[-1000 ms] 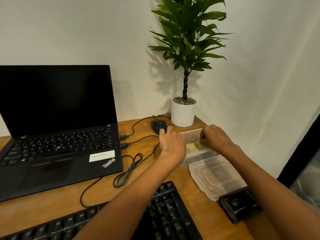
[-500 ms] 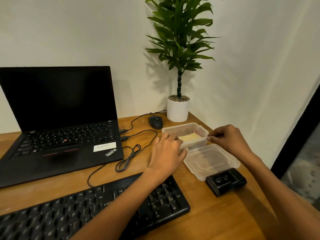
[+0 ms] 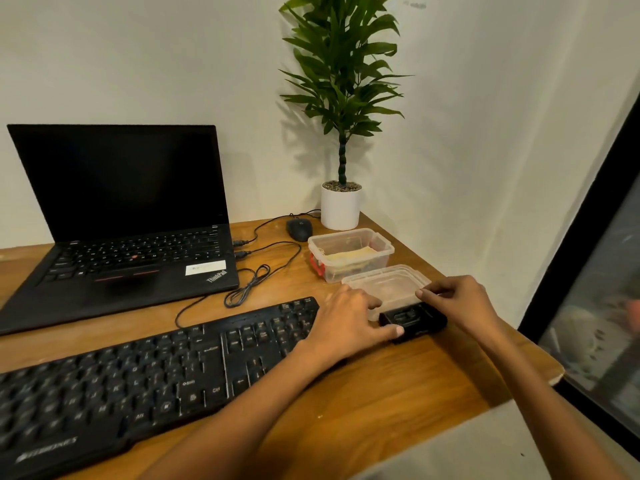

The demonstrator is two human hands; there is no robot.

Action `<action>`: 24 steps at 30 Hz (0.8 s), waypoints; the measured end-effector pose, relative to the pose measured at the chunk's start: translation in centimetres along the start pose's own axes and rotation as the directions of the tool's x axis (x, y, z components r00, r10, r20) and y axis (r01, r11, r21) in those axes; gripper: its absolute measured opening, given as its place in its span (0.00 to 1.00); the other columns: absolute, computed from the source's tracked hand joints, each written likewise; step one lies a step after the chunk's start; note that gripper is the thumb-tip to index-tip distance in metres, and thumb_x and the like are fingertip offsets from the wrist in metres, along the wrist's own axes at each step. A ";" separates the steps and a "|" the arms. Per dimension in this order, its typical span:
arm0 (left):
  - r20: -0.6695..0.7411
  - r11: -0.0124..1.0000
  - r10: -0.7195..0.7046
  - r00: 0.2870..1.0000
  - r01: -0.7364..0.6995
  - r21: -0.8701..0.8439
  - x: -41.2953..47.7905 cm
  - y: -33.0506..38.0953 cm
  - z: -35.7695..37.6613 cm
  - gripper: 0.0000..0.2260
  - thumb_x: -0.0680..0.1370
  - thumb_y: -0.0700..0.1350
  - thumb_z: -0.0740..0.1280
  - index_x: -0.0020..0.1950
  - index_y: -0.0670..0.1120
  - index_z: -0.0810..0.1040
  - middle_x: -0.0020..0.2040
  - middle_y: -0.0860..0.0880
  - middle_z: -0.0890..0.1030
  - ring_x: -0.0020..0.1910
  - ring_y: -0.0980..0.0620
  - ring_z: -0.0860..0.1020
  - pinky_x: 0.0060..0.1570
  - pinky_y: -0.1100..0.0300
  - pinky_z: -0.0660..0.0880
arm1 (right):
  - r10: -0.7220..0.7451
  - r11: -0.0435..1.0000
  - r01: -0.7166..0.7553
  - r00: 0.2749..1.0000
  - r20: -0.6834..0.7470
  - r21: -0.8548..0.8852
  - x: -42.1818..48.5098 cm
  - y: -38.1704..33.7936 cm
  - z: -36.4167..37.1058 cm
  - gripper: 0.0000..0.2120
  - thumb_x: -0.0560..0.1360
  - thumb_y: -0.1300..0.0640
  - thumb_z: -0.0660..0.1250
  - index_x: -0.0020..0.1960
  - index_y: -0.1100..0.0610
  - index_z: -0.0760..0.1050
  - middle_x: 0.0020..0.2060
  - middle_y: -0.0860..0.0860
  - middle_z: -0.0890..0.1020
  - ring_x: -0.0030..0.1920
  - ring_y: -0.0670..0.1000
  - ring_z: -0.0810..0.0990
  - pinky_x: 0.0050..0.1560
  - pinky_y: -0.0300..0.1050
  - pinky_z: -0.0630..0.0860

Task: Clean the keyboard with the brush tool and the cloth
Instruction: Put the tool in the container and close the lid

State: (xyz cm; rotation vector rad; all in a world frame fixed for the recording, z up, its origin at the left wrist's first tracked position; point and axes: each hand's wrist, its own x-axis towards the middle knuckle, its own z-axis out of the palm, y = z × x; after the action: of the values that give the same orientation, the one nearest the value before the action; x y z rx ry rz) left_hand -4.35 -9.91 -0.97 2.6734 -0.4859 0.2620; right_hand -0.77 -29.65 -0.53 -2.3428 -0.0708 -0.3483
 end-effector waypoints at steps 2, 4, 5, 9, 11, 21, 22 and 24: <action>0.038 1.000 -0.009 0.999 0.009 -0.012 -0.2 0.3 0.3 0.32 0.69 0.65 0.66 0.66 0.47 0.73 0.61 0.48 0.77 0.62 0.50 0.69 0.60 0.52 0.67 | 0.002 1.000 -0.002 1.000 -0.001 0.025 -0.7 0.6 0.0 0.13 0.71 0.52 0.70 0.51 0.58 0.80 0.48 0.54 0.83 0.47 0.49 0.79 0.47 0.44 0.78; 0.053 1.000 -0.017 0.998 0.018 -0.021 -0.2 0.6 0.5 0.33 0.68 0.65 0.68 0.67 0.47 0.72 0.60 0.49 0.78 0.61 0.50 0.69 0.59 0.52 0.68 | 0.006 0.998 -0.005 1.000 -0.016 0.061 -1.3 0.9 0.1 0.12 0.71 0.53 0.70 0.51 0.57 0.81 0.48 0.53 0.83 0.46 0.48 0.79 0.48 0.44 0.78; 0.053 0.999 -0.023 0.998 0.025 -0.027 -0.2 0.7 0.5 0.33 0.67 0.64 0.68 0.67 0.47 0.72 0.59 0.49 0.78 0.61 0.50 0.69 0.58 0.52 0.68 | 0.011 0.997 -0.009 1.000 -0.024 0.082 -1.5 1.0 0.1 0.11 0.71 0.54 0.70 0.51 0.57 0.80 0.47 0.53 0.83 0.45 0.47 0.78 0.46 0.42 0.77; 0.029 0.999 -0.025 0.999 0.026 -0.029 -0.2 1.0 0.7 0.28 0.69 0.60 0.70 0.64 0.49 0.75 0.57 0.49 0.78 0.60 0.51 0.70 0.57 0.52 0.69 | 0.009 0.991 -0.005 0.999 -0.034 0.131 -2.1 1.3 0.2 0.11 0.72 0.55 0.69 0.53 0.58 0.80 0.47 0.54 0.83 0.42 0.45 0.77 0.39 0.34 0.72; 0.008 0.999 -0.020 1.000 0.021 -0.034 -0.2 1.1 0.8 0.25 0.69 0.60 0.69 0.62 0.49 0.76 0.55 0.49 0.79 0.58 0.51 0.70 0.55 0.52 0.70 | 0.010 0.990 -0.004 0.999 -0.038 0.139 -2.1 1.3 0.3 0.12 0.72 0.55 0.69 0.54 0.59 0.79 0.48 0.54 0.82 0.43 0.45 0.77 0.38 0.32 0.71; -0.029 0.999 -0.006 1.000 0.005 -0.039 0.5 1.1 -0.1 0.26 0.69 0.60 0.69 0.63 0.49 0.76 0.57 0.49 0.78 0.59 0.51 0.69 0.54 0.56 0.67 | 0.046 0.971 -0.032 0.997 -0.055 0.235 -1.1 0.9 0.3 0.12 0.72 0.54 0.70 0.52 0.59 0.80 0.46 0.53 0.83 0.46 0.48 0.80 0.49 0.46 0.79; -0.040 0.999 0.000 0.999 -0.001 -0.038 0.8 1.1 -0.4 0.26 0.69 0.60 0.69 0.63 0.49 0.76 0.58 0.49 0.78 0.60 0.51 0.69 0.55 0.56 0.67 | 0.038 0.972 -0.023 0.997 -0.061 0.232 -0.7 0.6 0.1 0.12 0.72 0.55 0.70 0.52 0.60 0.80 0.45 0.54 0.83 0.46 0.49 0.80 0.49 0.45 0.79; -0.070 0.999 0.003 0.998 -0.006 -0.036 1.4 0.8 -1.1 0.26 0.69 0.59 0.69 0.64 0.48 0.76 0.59 0.49 0.77 0.61 0.51 0.69 0.57 0.56 0.67 | 0.015 0.975 0.001 0.997 -0.071 0.222 0.1 -0.1 0.0 0.11 0.72 0.56 0.70 0.51 0.60 0.80 0.44 0.54 0.82 0.45 0.49 0.80 0.46 0.42 0.77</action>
State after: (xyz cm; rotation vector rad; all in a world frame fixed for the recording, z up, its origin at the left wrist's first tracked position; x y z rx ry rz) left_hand -3.51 -10.54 0.67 2.6190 -0.4704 0.3435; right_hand -0.70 -29.57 -0.46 -2.1073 -0.0631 -0.3998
